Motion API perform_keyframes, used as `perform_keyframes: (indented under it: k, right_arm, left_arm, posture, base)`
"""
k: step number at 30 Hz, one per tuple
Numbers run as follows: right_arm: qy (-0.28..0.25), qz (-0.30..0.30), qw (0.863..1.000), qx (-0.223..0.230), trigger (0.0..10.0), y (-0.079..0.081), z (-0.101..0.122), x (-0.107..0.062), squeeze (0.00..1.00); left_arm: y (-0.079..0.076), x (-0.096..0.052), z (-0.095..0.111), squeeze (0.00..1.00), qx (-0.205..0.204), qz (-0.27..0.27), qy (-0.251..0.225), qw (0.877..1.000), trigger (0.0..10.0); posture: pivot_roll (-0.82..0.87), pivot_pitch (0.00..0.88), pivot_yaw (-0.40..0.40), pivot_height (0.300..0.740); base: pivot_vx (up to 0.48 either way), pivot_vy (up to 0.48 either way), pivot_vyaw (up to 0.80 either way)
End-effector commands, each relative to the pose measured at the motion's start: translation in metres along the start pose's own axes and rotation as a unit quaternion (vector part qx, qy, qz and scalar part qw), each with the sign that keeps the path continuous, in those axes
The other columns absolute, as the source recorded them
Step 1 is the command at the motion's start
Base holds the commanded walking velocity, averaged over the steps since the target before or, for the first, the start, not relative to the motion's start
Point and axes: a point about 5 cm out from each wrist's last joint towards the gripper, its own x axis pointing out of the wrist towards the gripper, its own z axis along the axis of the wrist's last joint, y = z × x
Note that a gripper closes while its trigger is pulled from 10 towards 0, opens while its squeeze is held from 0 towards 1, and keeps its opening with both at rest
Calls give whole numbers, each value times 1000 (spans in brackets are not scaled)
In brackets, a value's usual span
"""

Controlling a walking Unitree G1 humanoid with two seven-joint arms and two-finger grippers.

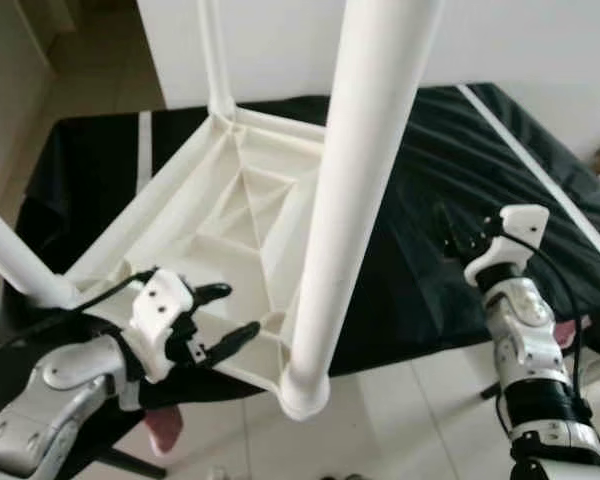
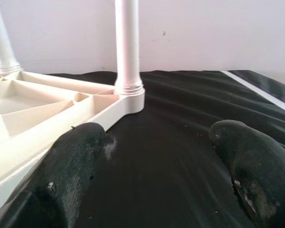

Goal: Building children table

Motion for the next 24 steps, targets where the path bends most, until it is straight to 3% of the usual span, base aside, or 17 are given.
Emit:
perform_keyframes:
  k: [1,7,12,18,19,24]
  right_arm:
    - [-2,6,1000,3,10000,1,3,2,0]
    - [1,9,1000,1,10000,1,3,3,0]
    - [3,11,1000,0,10000,1,4,4,0]
    - [1,14,1000,3,10000,5,5,6,0]
    - [-1,14,1000,4,10000,6,5,7,0]
    - [-3,14,1000,3,10000,7,5,7,0]
  left_arm:
    - [-6,-9,-5,0,9,-96,20,995,10000]
    - [-14,-23,-19,0,11,-123,67,990,10000]
    - [-20,-26,-23,0,9,-139,78,987,10000]
    - [-12,-11,-27,0,48,-106,82,990,10000]
    - [-4,-1,-34,0,72,-65,95,991,10000]
    - [-2,5,-35,0,80,-51,92,991,10000]
  posture:
    - [88,60,-57,740]
    - [96,53,-55,740]
    - [101,49,-55,740]
    - [96,39,-54,740]
    - [93,35,-53,740]
    - [90,33,-53,740]
  base:
    - [0,0,0]
    - [0,0,0]
    - [0,0,0]
    - [0,0,0]
    - [0,0,0]
    - [0,0,0]
